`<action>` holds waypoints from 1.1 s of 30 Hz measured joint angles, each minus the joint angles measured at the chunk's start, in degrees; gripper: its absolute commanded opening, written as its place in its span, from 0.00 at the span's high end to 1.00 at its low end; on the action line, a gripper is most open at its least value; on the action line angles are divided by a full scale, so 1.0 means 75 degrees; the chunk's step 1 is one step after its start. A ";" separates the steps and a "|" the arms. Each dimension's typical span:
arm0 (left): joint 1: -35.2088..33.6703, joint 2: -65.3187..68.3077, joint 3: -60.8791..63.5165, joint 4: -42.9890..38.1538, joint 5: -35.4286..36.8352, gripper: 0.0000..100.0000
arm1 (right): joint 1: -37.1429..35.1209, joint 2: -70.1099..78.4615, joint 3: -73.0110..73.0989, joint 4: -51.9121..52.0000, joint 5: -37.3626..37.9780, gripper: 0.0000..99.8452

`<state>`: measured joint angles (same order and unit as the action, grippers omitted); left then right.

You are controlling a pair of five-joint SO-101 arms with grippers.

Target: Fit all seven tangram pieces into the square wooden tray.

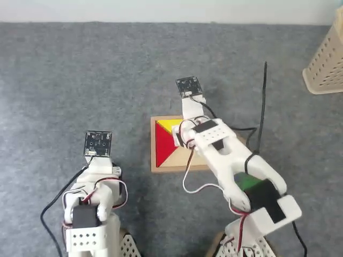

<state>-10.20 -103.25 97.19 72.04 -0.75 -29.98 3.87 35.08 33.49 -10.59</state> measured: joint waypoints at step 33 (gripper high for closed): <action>0.0000 0.0000 0.0000 0.0000 0.0000 0.99 | 0.2274 -0.0914 0.0023 0.2544 0.2145 0.83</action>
<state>-10.20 -103.25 97.19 72.04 -0.75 -12.92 -2.99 35.25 52.57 5.49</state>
